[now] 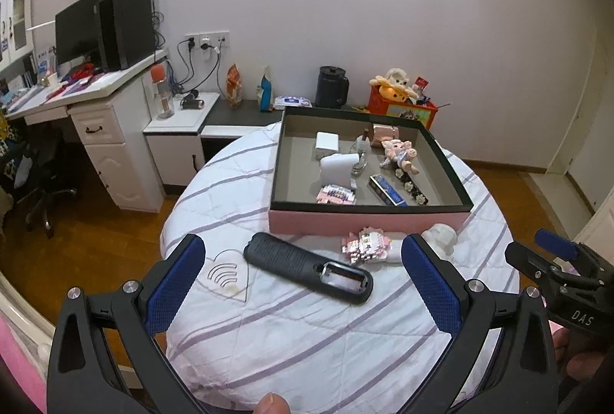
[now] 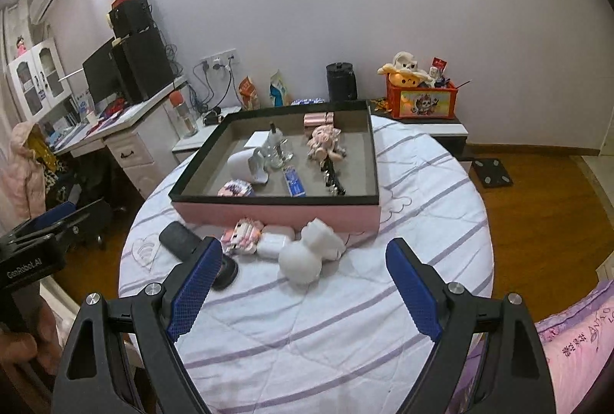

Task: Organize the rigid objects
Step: 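Withdraw both tools toward the black remote and white figure, then grasp the black remote with the left tool while the right tool grasps the white figure, then lift the remote with the left tool while the right tool carries the white figure into the box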

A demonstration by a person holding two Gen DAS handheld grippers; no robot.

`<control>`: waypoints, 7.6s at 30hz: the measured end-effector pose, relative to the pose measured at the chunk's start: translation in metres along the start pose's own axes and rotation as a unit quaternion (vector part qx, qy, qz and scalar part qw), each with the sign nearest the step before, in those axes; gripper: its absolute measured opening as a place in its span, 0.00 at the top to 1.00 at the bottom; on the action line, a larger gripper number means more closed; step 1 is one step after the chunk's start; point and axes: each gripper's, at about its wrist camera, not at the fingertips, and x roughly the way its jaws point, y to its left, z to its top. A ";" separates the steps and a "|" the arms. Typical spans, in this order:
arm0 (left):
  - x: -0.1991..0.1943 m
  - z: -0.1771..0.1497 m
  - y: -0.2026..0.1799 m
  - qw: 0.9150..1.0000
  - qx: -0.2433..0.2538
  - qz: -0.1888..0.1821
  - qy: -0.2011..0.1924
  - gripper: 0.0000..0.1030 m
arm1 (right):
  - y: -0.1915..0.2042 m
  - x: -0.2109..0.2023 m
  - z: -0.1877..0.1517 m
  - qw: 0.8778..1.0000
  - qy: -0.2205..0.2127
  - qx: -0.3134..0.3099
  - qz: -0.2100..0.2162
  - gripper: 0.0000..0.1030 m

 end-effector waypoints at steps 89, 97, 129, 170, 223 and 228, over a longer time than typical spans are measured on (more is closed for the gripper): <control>0.155 -0.050 0.008 0.994 -0.039 0.021 0.103 0.18 | -0.017 0.145 -0.017 0.993 0.111 0.009 0.028 0.31; 0.135 -0.048 0.032 0.994 -0.040 0.033 0.098 0.18 | -0.031 0.129 -0.025 0.993 0.113 0.020 0.025 0.31; 0.151 -0.067 0.005 0.992 0.014 0.049 0.116 0.00 | -0.021 0.133 -0.026 0.992 0.123 0.002 0.025 0.46; 0.122 -0.065 0.045 0.995 -0.014 0.010 0.099 0.57 | -0.016 0.105 -0.048 0.991 0.129 -0.021 0.039 0.48; 0.230 0.086 -0.040 0.994 0.042 -0.031 0.093 0.53 | -0.013 0.210 0.087 0.992 0.118 -0.045 0.012 0.42; 0.212 0.087 -0.039 0.996 0.045 -0.012 0.070 0.02 | -0.014 0.204 0.086 0.993 0.107 -0.047 -0.008 0.18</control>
